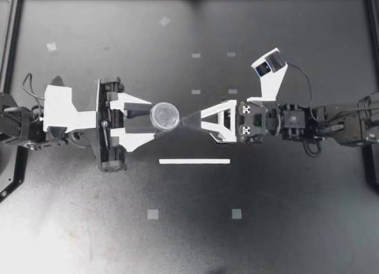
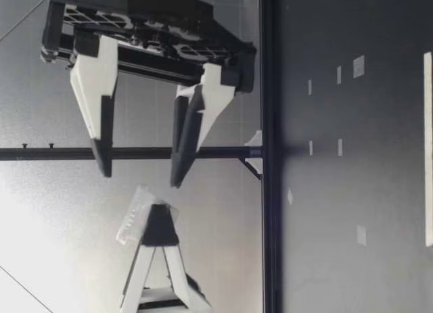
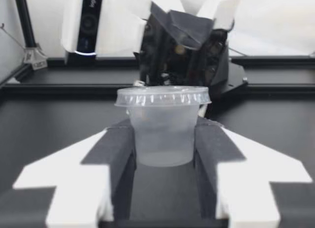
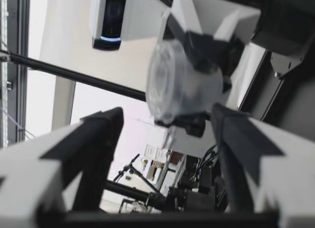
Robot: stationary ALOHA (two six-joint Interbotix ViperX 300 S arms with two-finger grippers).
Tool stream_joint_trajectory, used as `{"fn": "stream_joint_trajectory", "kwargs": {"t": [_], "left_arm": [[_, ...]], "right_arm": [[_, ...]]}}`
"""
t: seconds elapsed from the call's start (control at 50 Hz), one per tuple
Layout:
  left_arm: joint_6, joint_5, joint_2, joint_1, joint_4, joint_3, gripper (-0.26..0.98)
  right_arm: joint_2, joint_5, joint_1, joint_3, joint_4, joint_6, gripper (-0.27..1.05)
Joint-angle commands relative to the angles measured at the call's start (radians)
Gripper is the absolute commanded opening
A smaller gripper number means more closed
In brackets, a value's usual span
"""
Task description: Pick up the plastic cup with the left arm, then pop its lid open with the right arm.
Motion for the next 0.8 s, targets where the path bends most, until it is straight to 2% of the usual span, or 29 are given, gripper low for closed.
{"fn": "stream_joint_trajectory", "kwargs": {"t": [0.0, 0.78], "left_arm": [[0.000, 0.009, -0.006, -0.008, 0.002, -0.017, 0.24], [-0.037, 0.015, 0.031, -0.020, 0.002, -0.012, 0.24]], "right_arm": [[-0.038, -0.012, -0.015, -0.034, -0.006, -0.002, 0.70], [-0.146, -0.025, -0.052, -0.020, -0.020, -0.003, 0.70]]}}
